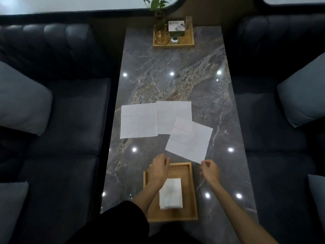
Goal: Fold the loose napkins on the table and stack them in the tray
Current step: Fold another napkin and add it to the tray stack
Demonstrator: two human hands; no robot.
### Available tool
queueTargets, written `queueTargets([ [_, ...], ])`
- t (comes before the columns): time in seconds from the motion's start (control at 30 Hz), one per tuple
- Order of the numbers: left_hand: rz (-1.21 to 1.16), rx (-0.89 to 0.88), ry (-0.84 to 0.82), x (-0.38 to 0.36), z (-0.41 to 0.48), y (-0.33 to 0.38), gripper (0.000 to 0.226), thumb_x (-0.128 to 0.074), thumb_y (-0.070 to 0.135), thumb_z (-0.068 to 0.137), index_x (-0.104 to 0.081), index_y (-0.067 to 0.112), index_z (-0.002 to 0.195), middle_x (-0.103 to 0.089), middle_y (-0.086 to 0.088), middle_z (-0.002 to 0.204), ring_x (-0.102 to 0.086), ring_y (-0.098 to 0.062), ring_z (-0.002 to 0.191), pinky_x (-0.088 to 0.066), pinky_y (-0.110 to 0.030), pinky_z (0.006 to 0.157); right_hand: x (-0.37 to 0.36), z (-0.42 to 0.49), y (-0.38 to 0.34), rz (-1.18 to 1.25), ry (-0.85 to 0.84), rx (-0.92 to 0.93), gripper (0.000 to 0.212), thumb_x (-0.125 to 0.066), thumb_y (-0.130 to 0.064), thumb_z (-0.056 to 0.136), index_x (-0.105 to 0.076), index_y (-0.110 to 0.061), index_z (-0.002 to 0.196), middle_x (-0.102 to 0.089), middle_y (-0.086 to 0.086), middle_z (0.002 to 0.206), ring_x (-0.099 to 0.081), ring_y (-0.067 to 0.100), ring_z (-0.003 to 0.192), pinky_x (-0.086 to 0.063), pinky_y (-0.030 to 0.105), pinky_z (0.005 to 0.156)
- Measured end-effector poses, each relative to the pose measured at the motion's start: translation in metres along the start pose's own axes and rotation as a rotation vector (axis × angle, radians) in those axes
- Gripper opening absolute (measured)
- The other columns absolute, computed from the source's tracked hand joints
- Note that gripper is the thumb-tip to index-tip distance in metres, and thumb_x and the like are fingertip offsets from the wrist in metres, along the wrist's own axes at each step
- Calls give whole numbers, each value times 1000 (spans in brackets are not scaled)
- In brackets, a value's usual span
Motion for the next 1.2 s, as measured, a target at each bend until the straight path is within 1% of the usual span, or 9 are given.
queueTargets([
  [0.17,29,132,3,-6,81,14,24,-52,30,99,-58,8,91,-64,-9,99,-61,-27,94,-53,-42,76,21,66,-23,-153,108,-96,19,-55,-29,92,-68,-17,97,-69,8,96,-66,32,93,-48,35,73],
  [0.3,40,238,-31,-30,106,4,28,-52,34,98,-56,9,109,-61,-11,116,-57,-31,111,-52,-45,88,2,92,-8,-149,80,-179,31,-59,-46,83,-67,-18,94,-72,8,98,-68,30,90,-56,41,79],
  [0.4,78,272,-80,-52,110,1,37,-55,35,97,-50,8,121,-54,-12,126,-52,-32,120,-47,-43,90,-8,91,-4,-159,80,-200,26,-61,-42,80,-68,-17,86,-72,6,91,-68,29,84,-56,38,74],
  [0.63,67,221,-81,-69,113,2,12,-55,18,96,-61,7,100,-53,-13,115,-45,-32,115,-44,-40,95,-13,89,-13,-118,57,-127,16,-62,-26,85,-70,-13,88,-72,8,92,-67,28,84,-55,36,75],
  [0.73,-264,200,-97,-53,112,16,2,-55,9,90,-54,10,88,-56,-5,94,-52,-25,95,-44,-29,76,-10,76,-23,104,-32,-98,10,-66,-24,88,-65,-15,83,-69,7,84,-66,26,79,-59,45,75],
  [0.8,-468,127,-154,-31,102,35,7,-52,5,91,-49,10,95,-53,1,90,-51,-20,91,-42,-22,68,-9,59,-33,185,-146,-52,8,-65,-19,92,-63,-14,85,-67,8,85,-65,24,78,-59,40,69],
  [0.93,-587,-190,-159,47,76,82,13,-54,7,93,-48,13,102,-56,-3,103,-56,-18,94,-47,-22,73,-7,24,-37,102,-360,-2,15,-60,-22,96,-66,-11,104,-68,12,95,-63,19,76,-51,28,63],
  [1.07,-617,-420,-166,148,26,126,20,-56,0,91,-56,12,107,-59,4,106,-59,-9,91,-47,-18,76,16,-13,-83,214,-291,188,34,-62,-20,95,-58,-11,128,-61,16,128,-62,28,114,-52,46,97],
  [1.2,-597,-529,-228,229,-41,158,27,-56,8,85,-63,26,103,-65,-6,109,-63,-21,96,-50,-32,82,25,-79,-163,365,-460,433,63,-67,-41,90,-43,-26,146,-45,-6,151,-44,14,137,-39,43,114],
])
Point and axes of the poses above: each hand's wrist, its own z-axis towards the middle knuckle, its own x-axis out of the back of the hand, y = z × x, the point moved 8 cm from there along z, towards the middle knuckle
